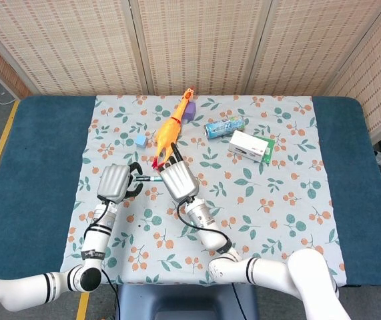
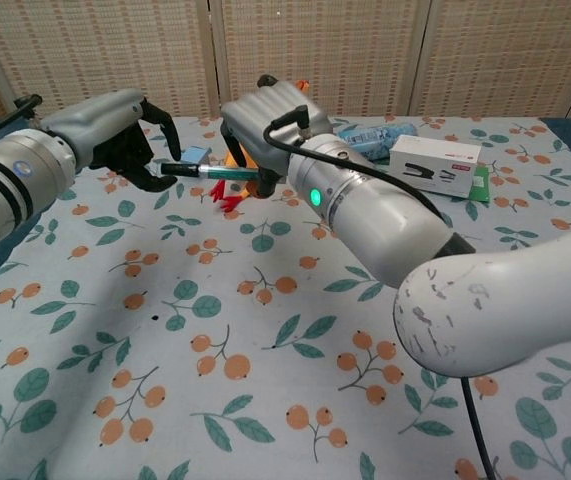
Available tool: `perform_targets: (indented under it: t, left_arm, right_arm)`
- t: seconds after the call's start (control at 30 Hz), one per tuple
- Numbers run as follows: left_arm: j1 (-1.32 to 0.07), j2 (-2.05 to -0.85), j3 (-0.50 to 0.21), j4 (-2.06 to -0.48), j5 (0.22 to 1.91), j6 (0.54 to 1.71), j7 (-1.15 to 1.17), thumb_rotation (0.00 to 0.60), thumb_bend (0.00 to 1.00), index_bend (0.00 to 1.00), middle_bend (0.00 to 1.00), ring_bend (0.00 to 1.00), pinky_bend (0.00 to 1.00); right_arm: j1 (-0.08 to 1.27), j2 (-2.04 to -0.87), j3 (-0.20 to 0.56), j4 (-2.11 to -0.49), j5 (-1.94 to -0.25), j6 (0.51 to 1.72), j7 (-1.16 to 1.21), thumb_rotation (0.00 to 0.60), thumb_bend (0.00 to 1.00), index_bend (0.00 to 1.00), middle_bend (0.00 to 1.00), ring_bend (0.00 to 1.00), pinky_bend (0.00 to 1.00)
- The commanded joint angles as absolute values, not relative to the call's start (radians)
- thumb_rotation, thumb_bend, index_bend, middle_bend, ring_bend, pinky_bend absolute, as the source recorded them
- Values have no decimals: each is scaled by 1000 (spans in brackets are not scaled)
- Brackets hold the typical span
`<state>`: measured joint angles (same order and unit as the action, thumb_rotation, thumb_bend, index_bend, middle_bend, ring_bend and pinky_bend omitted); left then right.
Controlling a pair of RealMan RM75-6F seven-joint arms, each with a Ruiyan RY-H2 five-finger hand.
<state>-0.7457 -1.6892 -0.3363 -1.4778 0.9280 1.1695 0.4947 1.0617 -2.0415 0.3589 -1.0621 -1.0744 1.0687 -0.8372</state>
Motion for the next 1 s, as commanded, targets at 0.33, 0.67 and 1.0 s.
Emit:
perform_targets:
  t: [0.33, 0.67, 1.0]
  left_arm:
    - [-753, -1703, -338, -1465, 931, 1169, 464, 600, 290, 505, 957, 759, 898]
    - [-760, -1697, -331, -1466, 919, 1160, 475, 600, 308, 507, 956, 759, 898]
    - [-764, -1675, -319, -1473, 907, 1142, 489, 600, 321, 511, 957, 759, 897]
  right_arm:
    - [1065, -2052, 360, -1063, -1072, 1073, -834, 600, 377, 796, 718, 328, 8]
    - [1070, -2063, 361, -1058, -1072, 1073, -831, 600, 376, 796, 718, 328, 8]
    - [1068, -2060, 359, -1058, -1074, 1071, -826, 600, 376, 796, 718, 328, 8]
